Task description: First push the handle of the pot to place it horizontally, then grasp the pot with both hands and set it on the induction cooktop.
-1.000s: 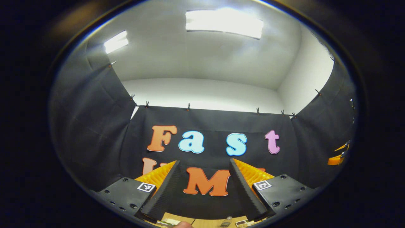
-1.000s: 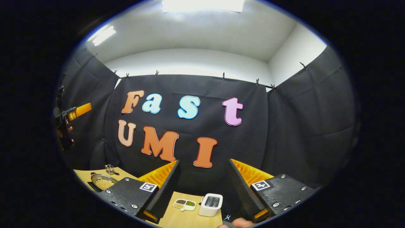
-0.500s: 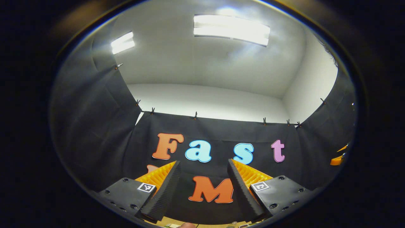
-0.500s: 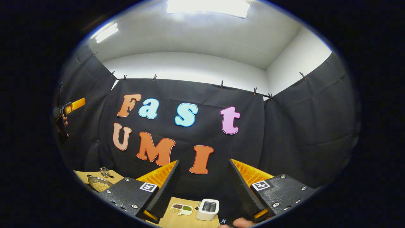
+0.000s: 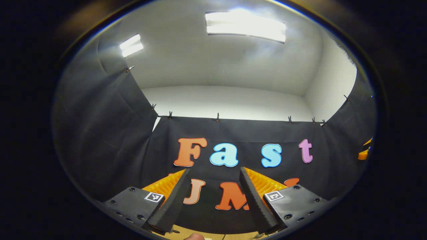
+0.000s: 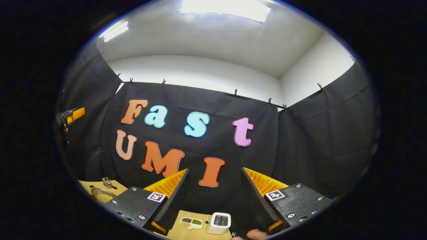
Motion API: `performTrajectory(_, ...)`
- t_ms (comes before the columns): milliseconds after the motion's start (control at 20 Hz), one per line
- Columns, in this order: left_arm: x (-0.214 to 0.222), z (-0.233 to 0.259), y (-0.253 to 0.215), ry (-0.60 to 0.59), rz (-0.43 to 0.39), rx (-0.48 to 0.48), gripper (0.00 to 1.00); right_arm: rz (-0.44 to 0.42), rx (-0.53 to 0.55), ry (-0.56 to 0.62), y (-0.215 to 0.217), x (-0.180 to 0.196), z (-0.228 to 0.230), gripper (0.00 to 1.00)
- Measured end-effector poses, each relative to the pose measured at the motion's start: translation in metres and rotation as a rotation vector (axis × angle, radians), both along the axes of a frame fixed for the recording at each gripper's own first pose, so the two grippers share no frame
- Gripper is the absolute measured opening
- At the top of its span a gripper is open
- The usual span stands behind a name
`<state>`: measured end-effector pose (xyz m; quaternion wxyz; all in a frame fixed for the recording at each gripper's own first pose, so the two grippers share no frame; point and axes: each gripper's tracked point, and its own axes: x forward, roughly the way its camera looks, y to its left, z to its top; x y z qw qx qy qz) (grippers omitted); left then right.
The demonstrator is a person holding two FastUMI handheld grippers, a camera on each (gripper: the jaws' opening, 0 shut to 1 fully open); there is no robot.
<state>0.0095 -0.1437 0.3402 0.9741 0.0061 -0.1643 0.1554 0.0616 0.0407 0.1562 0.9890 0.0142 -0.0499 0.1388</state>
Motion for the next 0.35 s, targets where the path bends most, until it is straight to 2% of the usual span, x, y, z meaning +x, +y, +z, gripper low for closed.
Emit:
performTrajectory(50, -0.001, -0.001, 0.004, 0.000, 0.007, 0.004, 0.93, -0.004, -0.002, -0.002, 0.002, 0.001, 0.001, 0.93)
performTrajectory(350, -0.001, -0.001, 0.015, -0.014, 0.040, 0.010, 0.94, 0.004, 0.012, -0.015, 0.004, 0.003, 0.006, 0.93)
